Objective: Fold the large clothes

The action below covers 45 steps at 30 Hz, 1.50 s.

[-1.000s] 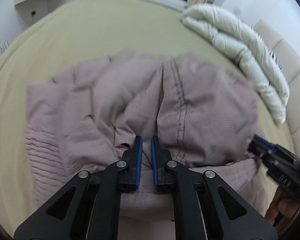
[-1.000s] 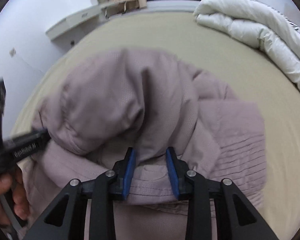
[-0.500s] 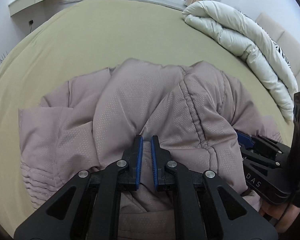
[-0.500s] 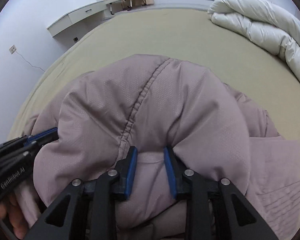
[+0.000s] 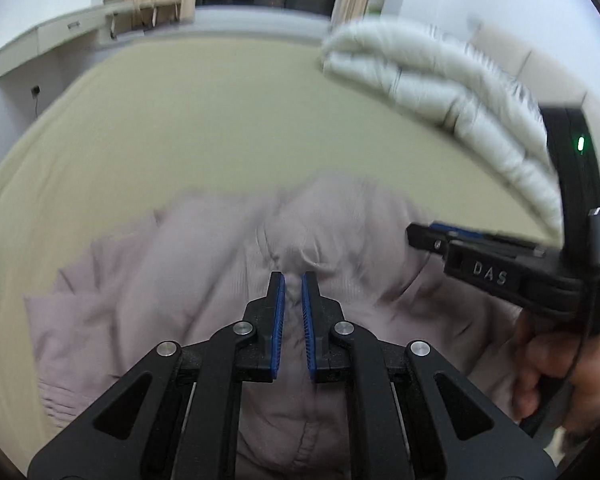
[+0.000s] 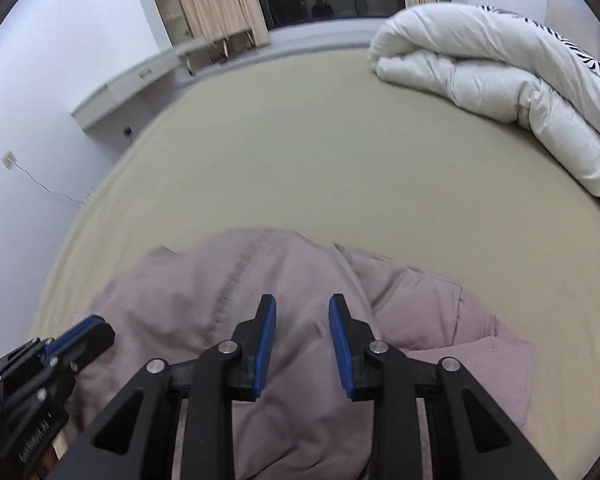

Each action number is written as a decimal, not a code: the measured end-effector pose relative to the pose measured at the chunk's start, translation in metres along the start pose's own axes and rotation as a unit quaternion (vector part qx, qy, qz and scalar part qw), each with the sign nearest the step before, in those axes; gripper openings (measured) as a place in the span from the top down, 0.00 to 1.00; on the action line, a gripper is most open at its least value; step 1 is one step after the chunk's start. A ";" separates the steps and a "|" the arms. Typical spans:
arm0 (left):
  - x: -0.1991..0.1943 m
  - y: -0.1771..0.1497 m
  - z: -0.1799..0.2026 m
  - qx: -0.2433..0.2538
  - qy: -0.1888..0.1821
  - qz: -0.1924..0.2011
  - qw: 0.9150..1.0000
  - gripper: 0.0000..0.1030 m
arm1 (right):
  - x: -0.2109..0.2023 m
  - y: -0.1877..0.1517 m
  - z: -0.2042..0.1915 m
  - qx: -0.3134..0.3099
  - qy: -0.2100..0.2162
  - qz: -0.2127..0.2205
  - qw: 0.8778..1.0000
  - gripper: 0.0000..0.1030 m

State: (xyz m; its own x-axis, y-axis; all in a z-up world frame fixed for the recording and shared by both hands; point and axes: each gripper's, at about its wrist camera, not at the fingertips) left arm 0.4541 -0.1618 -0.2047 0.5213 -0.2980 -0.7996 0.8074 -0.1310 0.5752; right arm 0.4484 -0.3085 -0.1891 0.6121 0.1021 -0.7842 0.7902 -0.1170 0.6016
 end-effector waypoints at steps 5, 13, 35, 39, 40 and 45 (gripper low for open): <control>0.033 -0.034 -0.005 0.009 0.013 -0.013 1.000 0.92 | 0.047 -0.029 0.007 -0.044 -0.029 -0.012 0.999 0.73; 0.010 -0.014 -0.015 -0.030 0.016 0.030 0.999 0.92 | 0.004 0.009 0.011 -0.002 0.005 0.017 1.000 0.74; -0.069 -0.061 -0.088 -0.109 0.081 0.099 0.986 0.92 | -0.062 -0.042 0.007 -0.001 0.057 0.077 0.995 0.73; -0.030 -0.087 -0.134 -0.138 0.111 0.017 0.984 0.91 | -0.072 -0.082 0.043 0.019 0.021 0.063 0.998 0.73; -0.022 -0.092 -0.137 -0.139 0.117 0.007 0.983 0.91 | -0.066 -0.088 0.053 0.030 0.013 0.050 0.998 0.73; -0.005 -0.093 -0.125 -0.104 0.139 -0.007 0.985 0.91 | -0.029 -0.112 0.087 0.022 -0.022 0.030 0.999 0.91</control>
State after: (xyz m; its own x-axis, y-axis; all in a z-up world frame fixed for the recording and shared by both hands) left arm 0.4111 -0.0299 -0.2759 0.5415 -0.0237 -0.8404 0.8393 0.0724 0.5388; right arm 0.3395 -0.3845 -0.2475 0.6551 0.0512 -0.7538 0.7499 -0.1653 0.6405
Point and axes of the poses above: each gripper's, at about its wrist camera, not at the fingertips, and x roughly the way its jaws point, z to its right, y to its top, and after that the axes turned 2 degrees about -x, right-handed
